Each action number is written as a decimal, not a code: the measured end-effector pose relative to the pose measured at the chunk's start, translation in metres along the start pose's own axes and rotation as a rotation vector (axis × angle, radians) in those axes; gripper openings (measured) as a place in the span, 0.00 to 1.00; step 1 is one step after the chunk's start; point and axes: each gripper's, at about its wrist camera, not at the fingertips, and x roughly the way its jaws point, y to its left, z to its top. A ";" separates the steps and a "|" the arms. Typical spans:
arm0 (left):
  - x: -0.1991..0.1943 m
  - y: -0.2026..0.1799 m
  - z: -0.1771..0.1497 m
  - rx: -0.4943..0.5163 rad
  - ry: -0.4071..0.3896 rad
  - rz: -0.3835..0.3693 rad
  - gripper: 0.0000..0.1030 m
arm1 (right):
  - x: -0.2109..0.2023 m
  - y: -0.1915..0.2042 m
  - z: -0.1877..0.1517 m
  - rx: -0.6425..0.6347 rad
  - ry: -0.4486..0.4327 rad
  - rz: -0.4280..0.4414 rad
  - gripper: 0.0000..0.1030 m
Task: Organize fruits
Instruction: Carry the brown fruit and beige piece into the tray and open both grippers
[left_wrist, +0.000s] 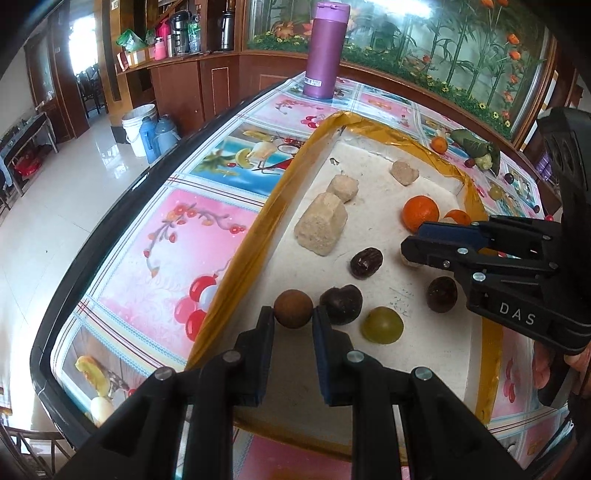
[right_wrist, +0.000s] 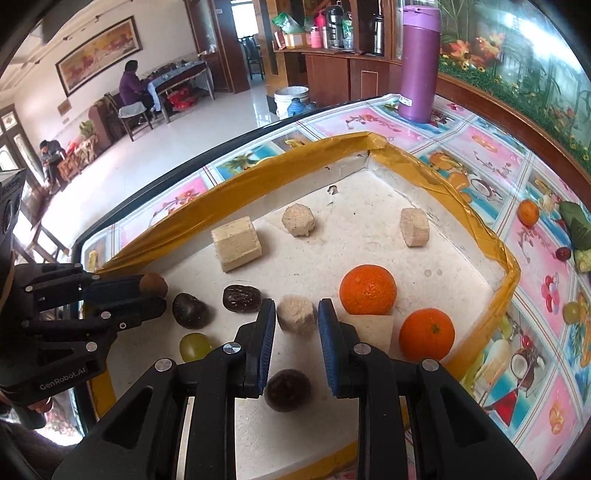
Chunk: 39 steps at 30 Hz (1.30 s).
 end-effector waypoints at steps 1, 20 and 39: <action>0.001 -0.001 0.000 0.010 -0.003 0.008 0.23 | 0.001 0.002 0.000 -0.009 0.003 -0.001 0.22; -0.008 -0.013 -0.005 0.063 -0.033 0.067 0.48 | -0.011 0.004 -0.004 0.028 0.002 -0.018 0.28; -0.061 -0.027 -0.020 0.040 -0.232 0.039 0.84 | -0.097 0.005 -0.076 0.310 -0.101 -0.230 0.85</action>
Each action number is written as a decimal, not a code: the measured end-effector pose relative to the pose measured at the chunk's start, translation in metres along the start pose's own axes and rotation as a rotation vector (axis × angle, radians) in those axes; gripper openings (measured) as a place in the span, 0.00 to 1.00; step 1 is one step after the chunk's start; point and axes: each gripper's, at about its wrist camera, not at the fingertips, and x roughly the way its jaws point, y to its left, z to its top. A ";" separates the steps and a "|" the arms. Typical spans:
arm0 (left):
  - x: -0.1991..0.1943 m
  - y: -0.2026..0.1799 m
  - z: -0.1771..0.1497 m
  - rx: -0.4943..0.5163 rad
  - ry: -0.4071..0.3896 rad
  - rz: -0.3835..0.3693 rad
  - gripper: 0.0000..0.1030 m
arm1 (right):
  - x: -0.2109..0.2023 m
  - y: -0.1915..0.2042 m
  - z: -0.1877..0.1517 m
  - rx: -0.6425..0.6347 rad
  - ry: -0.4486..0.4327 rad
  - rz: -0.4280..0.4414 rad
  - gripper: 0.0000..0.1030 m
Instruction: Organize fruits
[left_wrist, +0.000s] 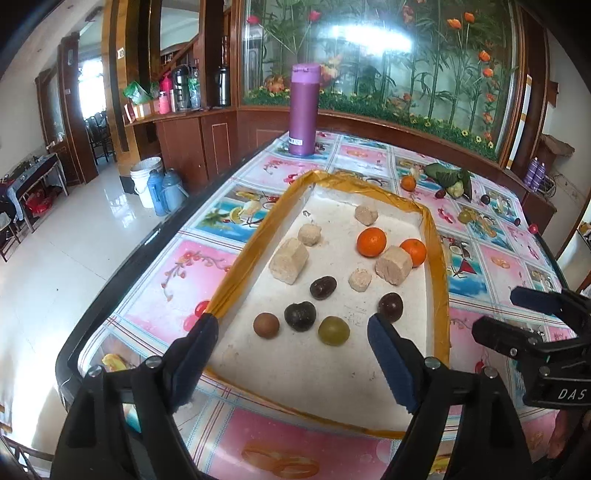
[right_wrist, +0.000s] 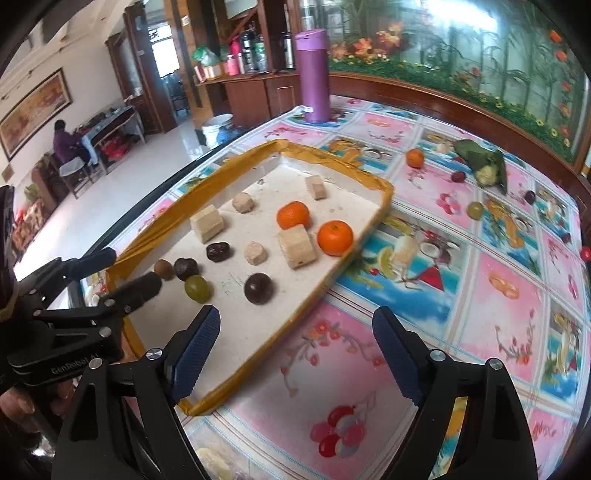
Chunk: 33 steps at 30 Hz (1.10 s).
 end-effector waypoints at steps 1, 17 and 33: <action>-0.005 -0.001 -0.003 -0.008 -0.014 0.022 0.86 | -0.003 -0.003 -0.006 0.017 -0.005 -0.008 0.87; -0.020 -0.009 -0.028 0.090 -0.016 -0.025 0.87 | -0.046 0.001 -0.061 0.162 -0.119 -0.208 1.00; -0.031 0.002 -0.039 0.118 -0.013 -0.097 0.87 | -0.056 0.028 -0.078 0.148 -0.127 -0.354 1.00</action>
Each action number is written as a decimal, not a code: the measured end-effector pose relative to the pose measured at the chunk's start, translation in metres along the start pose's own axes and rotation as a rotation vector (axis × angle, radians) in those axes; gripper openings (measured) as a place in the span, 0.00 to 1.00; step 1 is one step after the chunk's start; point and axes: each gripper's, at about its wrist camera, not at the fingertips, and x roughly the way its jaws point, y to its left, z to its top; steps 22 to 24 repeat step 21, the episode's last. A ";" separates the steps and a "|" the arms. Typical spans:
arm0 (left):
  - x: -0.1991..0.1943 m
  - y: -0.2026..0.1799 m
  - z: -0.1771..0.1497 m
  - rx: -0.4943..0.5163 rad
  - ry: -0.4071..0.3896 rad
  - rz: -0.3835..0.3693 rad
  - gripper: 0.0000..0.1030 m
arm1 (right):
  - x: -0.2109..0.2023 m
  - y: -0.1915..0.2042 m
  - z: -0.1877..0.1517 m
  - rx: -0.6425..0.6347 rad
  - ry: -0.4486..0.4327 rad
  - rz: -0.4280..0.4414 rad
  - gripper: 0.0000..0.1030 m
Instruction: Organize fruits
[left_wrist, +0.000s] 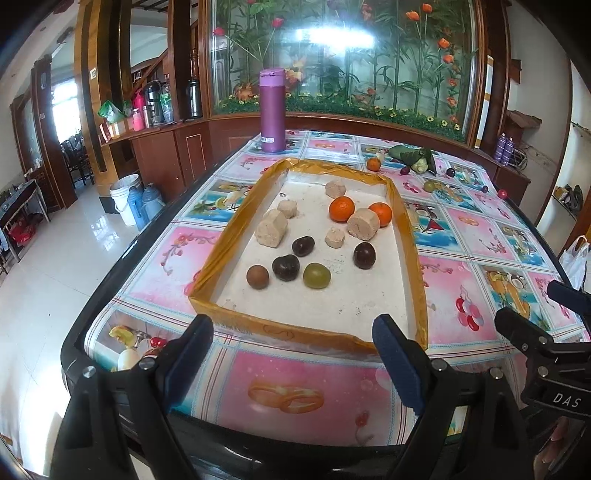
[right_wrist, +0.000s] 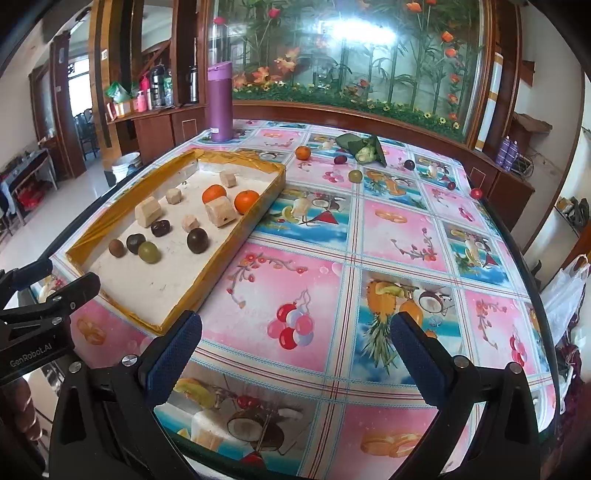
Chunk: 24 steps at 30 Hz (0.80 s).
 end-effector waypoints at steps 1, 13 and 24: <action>-0.002 0.000 -0.001 0.000 -0.002 -0.005 0.87 | 0.000 0.001 0.000 -0.002 0.003 0.002 1.00; -0.011 0.004 -0.001 -0.034 -0.047 -0.047 0.87 | -0.004 0.002 -0.003 0.001 0.021 0.004 1.00; -0.015 0.001 0.001 -0.017 -0.066 -0.024 0.91 | -0.004 0.001 -0.004 0.008 0.033 0.012 1.00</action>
